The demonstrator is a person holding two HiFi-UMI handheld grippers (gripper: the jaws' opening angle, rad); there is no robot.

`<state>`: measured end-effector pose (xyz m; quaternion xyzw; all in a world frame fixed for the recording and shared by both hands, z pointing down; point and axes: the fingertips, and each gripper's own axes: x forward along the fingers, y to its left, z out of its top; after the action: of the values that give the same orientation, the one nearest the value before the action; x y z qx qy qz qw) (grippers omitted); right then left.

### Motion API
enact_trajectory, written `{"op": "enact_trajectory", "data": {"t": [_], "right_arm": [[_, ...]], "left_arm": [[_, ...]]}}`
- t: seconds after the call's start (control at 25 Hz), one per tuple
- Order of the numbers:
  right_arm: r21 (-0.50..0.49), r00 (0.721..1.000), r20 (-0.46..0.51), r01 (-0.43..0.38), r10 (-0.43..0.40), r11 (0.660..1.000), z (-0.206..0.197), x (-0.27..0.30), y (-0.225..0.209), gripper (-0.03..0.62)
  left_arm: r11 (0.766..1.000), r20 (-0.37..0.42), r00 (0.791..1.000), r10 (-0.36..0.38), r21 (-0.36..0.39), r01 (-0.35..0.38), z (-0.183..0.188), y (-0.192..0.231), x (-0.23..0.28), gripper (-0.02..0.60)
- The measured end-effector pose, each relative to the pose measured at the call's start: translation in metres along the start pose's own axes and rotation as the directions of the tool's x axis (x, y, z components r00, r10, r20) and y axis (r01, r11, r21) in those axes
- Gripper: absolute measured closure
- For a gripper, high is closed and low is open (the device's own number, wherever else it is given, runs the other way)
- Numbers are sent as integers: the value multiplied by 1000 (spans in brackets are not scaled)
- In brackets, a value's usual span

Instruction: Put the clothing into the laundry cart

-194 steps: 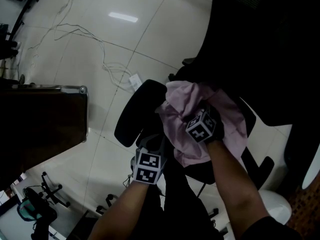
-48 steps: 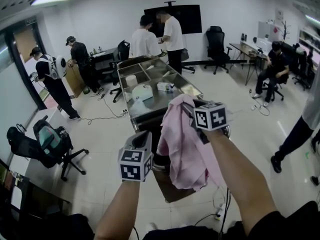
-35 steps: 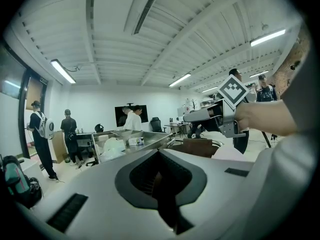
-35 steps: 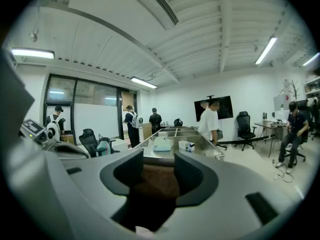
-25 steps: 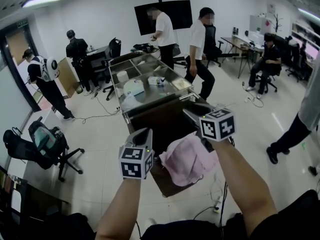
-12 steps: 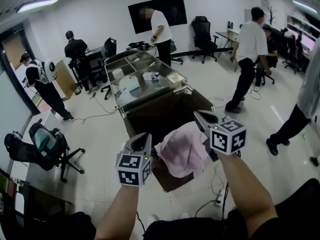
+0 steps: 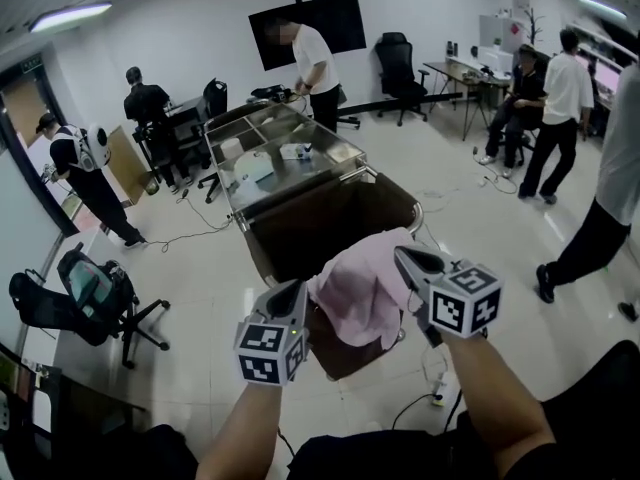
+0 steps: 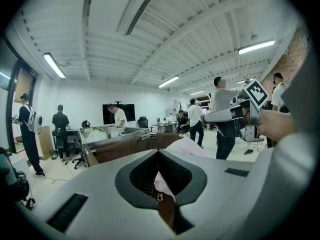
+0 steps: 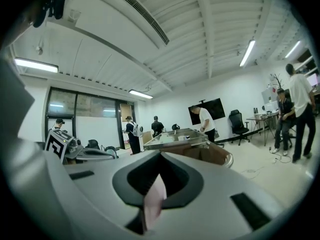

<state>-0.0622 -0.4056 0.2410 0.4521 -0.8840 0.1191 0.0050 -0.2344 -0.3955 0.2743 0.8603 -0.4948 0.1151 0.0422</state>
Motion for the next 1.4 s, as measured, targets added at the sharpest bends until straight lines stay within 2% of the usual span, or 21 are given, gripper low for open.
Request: {"op": "enact_trajectory", "data": {"t": [0.36, 0.64, 1.0, 1.4], "right_arm": [[62, 994, -72, 86, -82, 994, -49, -28, 26, 592], [81, 982, -121, 152, -142, 985, -86, -49, 49, 592], [105, 961, -159, 243, -224, 964, -115, -72, 71, 592], [53, 962, -155, 236, -226, 970, -117, -84, 94, 592]], "left_arm": [[999, -35, 998, -51, 12, 52, -25, -8, -29, 581], [996, -28, 996, -88, -4, 88, -41, -2, -51, 581], [988, -52, 987, -152, -13, 151, -62, -9, -70, 581], [979, -45, 978, -202, 11, 202, -69, -29, -84, 581]]}}
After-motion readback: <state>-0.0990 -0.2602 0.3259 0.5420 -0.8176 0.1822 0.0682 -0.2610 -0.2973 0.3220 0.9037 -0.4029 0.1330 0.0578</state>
